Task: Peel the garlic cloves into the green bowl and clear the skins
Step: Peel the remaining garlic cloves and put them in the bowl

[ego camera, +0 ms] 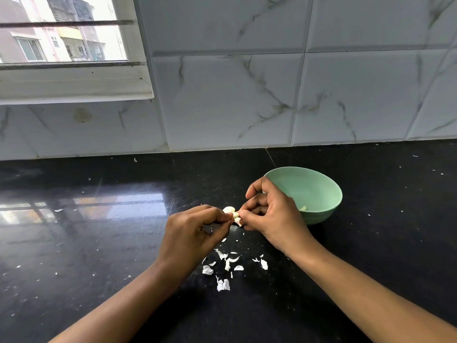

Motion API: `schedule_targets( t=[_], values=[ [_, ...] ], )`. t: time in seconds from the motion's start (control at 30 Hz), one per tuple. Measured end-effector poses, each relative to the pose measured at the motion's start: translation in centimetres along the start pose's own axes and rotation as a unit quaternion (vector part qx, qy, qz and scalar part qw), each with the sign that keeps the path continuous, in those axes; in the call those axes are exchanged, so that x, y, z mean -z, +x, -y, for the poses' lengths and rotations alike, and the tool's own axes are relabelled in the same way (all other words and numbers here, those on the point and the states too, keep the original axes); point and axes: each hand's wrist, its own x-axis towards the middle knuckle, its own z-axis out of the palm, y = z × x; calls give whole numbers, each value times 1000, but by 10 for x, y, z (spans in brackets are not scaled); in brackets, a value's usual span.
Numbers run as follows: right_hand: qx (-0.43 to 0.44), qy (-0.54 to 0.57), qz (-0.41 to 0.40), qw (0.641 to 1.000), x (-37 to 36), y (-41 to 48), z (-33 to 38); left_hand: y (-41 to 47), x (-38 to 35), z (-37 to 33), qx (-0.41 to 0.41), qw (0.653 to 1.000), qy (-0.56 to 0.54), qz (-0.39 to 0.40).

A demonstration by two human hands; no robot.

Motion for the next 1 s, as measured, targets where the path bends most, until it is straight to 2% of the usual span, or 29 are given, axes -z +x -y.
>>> schedule_targets(
  t=[0.17,0.3,0.4,0.53,0.73,1.0],
  values=[
    [3,-7,-6,1000,-5,-1,1,-2,0,2,-3,1000,-7,6],
    [-27,65,12,997,-5,1,2,1,0,-2,90,988,-123,-8],
    [-65,131,24,989,-5,2,3,4,-1,-6,180,956,-233,4],
    [-94,187,41,977,-4,1,5,6,-2,-5,278,889,-362,27],
    [-115,218,53,968,-1,0,9,7,-3,-3,309,844,-436,50],
    [-92,147,73,982,-1,-2,11,10,-5,-6,389,786,-479,38]
  ],
)
